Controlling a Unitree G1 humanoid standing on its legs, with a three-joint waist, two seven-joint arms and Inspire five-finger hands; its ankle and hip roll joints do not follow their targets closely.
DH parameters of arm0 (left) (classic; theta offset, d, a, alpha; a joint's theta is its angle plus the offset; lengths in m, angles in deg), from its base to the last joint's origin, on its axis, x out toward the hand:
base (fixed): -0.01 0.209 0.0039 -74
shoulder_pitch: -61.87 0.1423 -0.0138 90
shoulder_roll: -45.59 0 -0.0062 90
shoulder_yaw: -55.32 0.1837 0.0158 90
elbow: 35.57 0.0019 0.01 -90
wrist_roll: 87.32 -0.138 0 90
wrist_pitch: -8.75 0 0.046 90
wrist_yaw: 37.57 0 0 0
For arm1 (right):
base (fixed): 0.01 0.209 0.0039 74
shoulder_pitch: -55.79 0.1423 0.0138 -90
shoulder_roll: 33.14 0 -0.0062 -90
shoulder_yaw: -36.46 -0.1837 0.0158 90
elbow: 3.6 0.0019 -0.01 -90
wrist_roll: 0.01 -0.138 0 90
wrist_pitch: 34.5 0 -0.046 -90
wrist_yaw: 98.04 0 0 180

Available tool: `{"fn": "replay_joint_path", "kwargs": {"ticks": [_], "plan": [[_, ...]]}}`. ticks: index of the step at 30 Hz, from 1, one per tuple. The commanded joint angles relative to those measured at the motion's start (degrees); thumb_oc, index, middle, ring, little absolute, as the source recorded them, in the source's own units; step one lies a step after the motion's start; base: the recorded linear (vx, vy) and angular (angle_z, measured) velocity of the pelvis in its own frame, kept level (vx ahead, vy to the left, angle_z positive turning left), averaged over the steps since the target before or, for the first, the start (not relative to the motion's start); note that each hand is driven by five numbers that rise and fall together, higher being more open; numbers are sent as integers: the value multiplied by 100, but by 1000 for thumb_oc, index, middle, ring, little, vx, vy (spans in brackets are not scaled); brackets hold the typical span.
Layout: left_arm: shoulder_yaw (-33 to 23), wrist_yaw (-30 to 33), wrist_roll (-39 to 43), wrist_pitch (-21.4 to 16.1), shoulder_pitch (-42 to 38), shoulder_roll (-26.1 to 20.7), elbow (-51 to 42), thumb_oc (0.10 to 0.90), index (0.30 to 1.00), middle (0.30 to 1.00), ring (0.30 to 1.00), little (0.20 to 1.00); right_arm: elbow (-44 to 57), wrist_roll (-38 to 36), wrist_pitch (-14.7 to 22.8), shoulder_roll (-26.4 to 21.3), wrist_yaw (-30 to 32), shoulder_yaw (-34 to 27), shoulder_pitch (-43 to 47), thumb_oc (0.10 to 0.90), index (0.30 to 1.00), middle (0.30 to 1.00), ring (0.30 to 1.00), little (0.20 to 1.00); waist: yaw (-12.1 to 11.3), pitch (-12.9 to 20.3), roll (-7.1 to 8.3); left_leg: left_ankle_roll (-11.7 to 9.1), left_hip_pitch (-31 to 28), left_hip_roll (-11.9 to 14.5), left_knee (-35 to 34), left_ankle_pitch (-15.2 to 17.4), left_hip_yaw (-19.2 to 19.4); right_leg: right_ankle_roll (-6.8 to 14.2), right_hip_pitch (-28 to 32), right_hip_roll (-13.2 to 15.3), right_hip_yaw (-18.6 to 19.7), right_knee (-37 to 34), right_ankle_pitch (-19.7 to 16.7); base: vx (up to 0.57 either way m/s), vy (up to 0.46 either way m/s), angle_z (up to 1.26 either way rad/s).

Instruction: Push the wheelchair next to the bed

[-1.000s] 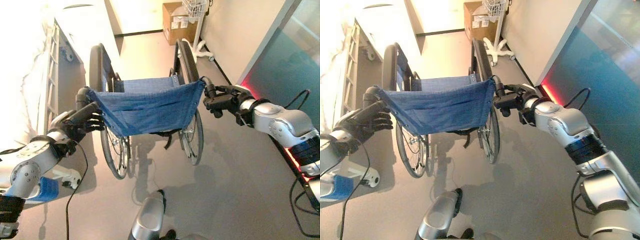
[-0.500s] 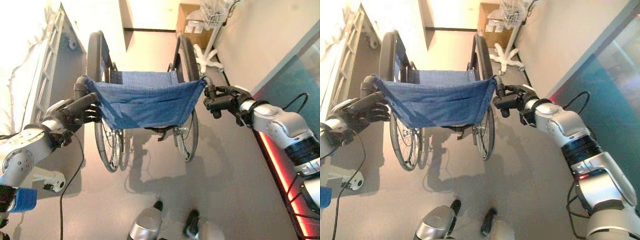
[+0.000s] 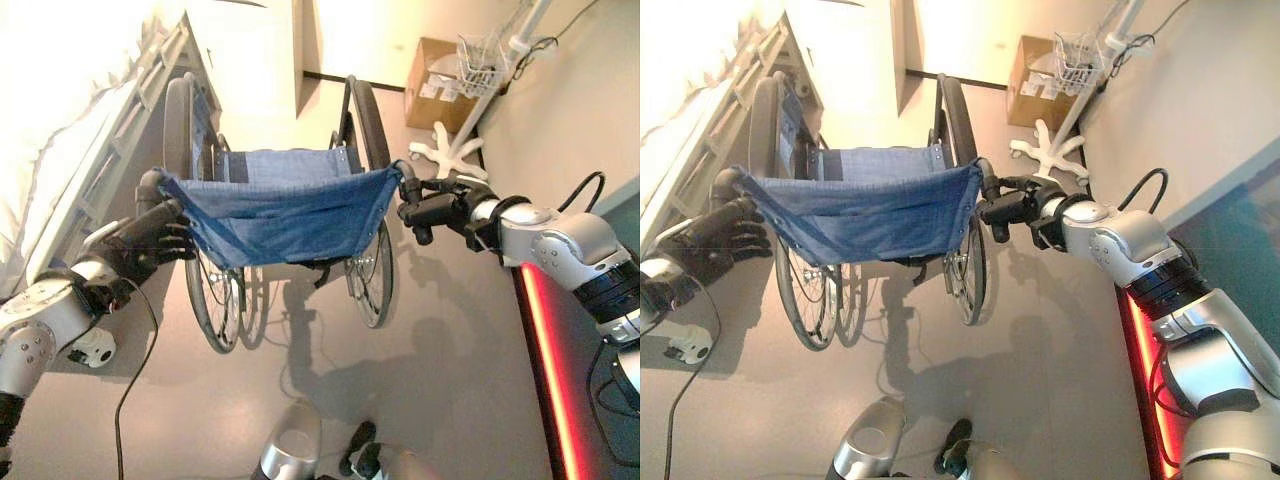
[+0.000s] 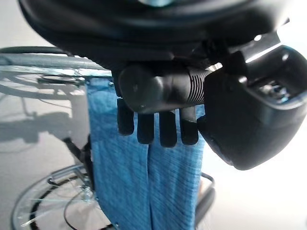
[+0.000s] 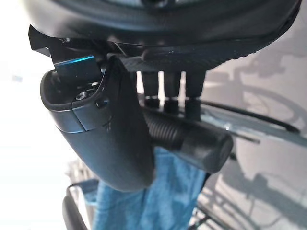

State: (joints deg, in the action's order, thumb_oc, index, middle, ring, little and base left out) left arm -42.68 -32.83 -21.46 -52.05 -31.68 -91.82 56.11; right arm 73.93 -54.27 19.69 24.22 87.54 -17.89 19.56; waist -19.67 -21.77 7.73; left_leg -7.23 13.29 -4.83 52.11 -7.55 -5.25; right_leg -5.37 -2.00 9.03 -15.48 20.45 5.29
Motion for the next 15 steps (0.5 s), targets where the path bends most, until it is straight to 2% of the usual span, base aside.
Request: {"fn": "replay_joint_path", "kwargs": {"ticks": [1,2,3,4,5,7,8,9,10,11,12,13,14,15], "plan": [[-801,-252,-13,-1166,-872,-189,-589,400,300,300,300,300,983,165,491,27,-360,-90,562,400,300,300,300,300,265,850,-230,536,72,109,-2312,427,785,849,715,-874,-201,-1551,-261,363,-150,48],[-720,-302,-36,-1197,-929,-195,-524,400,300,300,300,300,930,202,485,71,-367,-105,561,400,300,300,300,300,256,882,-254,517,74,186,-2739,308,1050,806,818,-944,-332,-1598,-183,402,-127,27],[-676,-353,-47,-1207,-955,-194,-513,400,300,300,300,300,884,217,480,117,-323,-125,548,400,300,300,300,300,226,924,-311,441,170,177,-3075,325,1147,793,966,-1085,-350,-1613,-26,409,-127,-3],[-582,-436,-71,-1219,-1035,-213,-474,400,300,300,300,300,826,208,506,149,-256,-151,504,400,300,300,300,300,147,938,-337,454,214,117,-3686,54,1395,765,1126,-1197,-468,-1662,34,679,-198,-22],[-493,-537,-131,-1235,-1106,-184,-501,400,300,300,300,300,679,214,559,227,-144,-177,444,400,300,300,300,300,109,1000,-391,357,302,173,-4424,-115,1900,738,1429,-1420,-615,-1668,258,575,-177,-19],[-364,-617,-198,-1257,-1243,-153,-466,400,300,300,300,300,569,284,608,291,-92,-223,359,400,300,300,300,300,98,1008,-395,338,280,146,-4715,-228,2162,716,1598,-1487,-750,-1631,399,508,-145,43],[-212,-648,-236,-1234,-1463,-153,-424,400,300,300,300,300,449,376,677,371,-59,-240,289,400,300,300,300,300,88,1057,-397,434,297,141,-4675,-147,2411,653,1676,-1527,-879,-1472,578,448,-124,72],[-165,-644,-249,-1230,-1535,-156,-412,400,300,300,300,300,414,413,699,402,-63,-251,273,400,300,300,300,300,78,1072,-390,469,309,137,-4634,-92,2437,642,1681,-1526,-898,-1419,627,526,-92,47],[-65,-646,-242,-1155,-1772,-226,-314,400,300,300,300,300,201,473,802,521,-158,-240,292,400,300,300,300,300,64,1177,-351,665,171,44,-4714,215,2365,702,1642,-1502,-891,-1162,769,338,-21,15],[-17,-646,-230,-1146,-1835,-247,-285,400,300,300,300,300,157,485,825,540,-184,-248,294,400,300,300,300,300,55,1189,-340,685,157,26,-4724,247,2346,720,1636,-1491,-898,-1119,788,497,-11,0],[100,-585,-138,-1093,-2053,-320,-191,400,300,300,300,300,-17,541,962,623,-296,-258,252,400,300,300,300,300,-16,1233,-251,948,139,-92,-4547,554,2211,856,1652,-1386,-913,-560,661,390,1,-5],[147,-568,-115,-1051,-2131,-353,-151,400,300,300,300,300,-87,601,1022,643,-354,-285,205,400,300,300,300,300,-59,1245,-191,1064,162,-141,-4439,673,2161,1007,1619,-1311,-917,-310,468,556,44,8],[163,-574,-156,-923,-2235,-378,-123,400,300,300,300,300,-93,655,1072,632,-341,-329,89,400,300,300,300,300,-42,1245,-100,1301,45,-237,-4325,894,2152,1520,1444,-1170,-859,518,-317,381,66,17],[184,-578,-168,-896,-2270,-386,-108,400,300,300,300,300,-84,684,1080,631,-345,-356,51,400,300,300,300,300,-38,1253,-78,1336,8,-265,-4325,923,2132,1664,1373,-1126,-837,688,-499,383,64,41]]}}
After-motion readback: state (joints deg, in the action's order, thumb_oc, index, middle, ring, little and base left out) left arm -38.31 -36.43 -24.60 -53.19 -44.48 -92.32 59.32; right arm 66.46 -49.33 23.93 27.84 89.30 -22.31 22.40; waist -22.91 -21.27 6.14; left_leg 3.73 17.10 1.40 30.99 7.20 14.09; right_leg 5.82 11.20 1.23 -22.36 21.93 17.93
